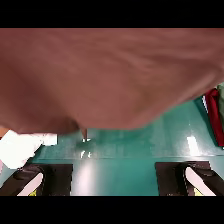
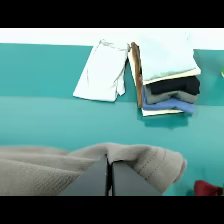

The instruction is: Fold the shirts.

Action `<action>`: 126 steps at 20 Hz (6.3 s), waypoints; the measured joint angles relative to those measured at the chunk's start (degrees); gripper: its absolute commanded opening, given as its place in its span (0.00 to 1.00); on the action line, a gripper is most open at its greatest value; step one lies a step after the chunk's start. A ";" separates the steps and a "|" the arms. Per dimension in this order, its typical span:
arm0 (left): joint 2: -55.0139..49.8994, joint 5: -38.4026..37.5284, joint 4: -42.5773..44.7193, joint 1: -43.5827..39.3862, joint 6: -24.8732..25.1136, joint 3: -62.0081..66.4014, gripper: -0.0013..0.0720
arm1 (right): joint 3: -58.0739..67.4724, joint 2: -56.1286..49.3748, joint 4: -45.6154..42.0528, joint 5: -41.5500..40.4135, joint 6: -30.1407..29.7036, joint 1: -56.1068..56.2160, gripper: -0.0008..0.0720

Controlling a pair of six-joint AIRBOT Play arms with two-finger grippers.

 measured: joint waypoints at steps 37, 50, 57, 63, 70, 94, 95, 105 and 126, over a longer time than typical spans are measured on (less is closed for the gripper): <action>-5.35 -9.90 8.07 3.37 -14.43 -73.79 0.67 | -70.40 -7.54 -0.26 -9.05 -3.82 -7.32 0.83; -3.26 -7.72 6.97 3.37 -14.97 -77.37 0.67 | -80.26 -8.55 0.90 -15.72 -4.00 -4.90 0.18; -3.26 -2.64 1.44 3.37 -13.60 -82.12 0.79 | -80.43 -10.23 1.51 -17.70 -4.02 0.87 0.04; -3.30 5.29 -5.55 3.37 -11.67 -87.10 0.79 | -80.50 -10.45 1.53 -18.32 -3.98 1.66 0.04; -5.40 8.81 -10.12 3.37 -9.79 -89.29 0.67 | -80.54 -10.45 1.51 -18.62 -3.96 1.75 0.04; 5.70 -8.41 -3.43 3.37 -4.24 -9.03 0.06 | -16.48 9.97 -0.52 -10.88 -4.22 1.64 0.04; 5.79 -8.13 -3.34 3.37 -4.26 -5.90 0.05 | -12.61 9.88 -1.60 -10.43 -4.22 1.64 0.04; -4.33 -9.49 -3.04 3.34 -4.48 -6.97 0.06 | -0.74 -2.08 -7.15 -2.54 -4.20 1.66 0.04; -45.31 -0.79 -3.82 4.57 -0.50 -25.40 0.06 | -18.12 -41.68 -1.95 -13.11 -5.53 2.23 0.04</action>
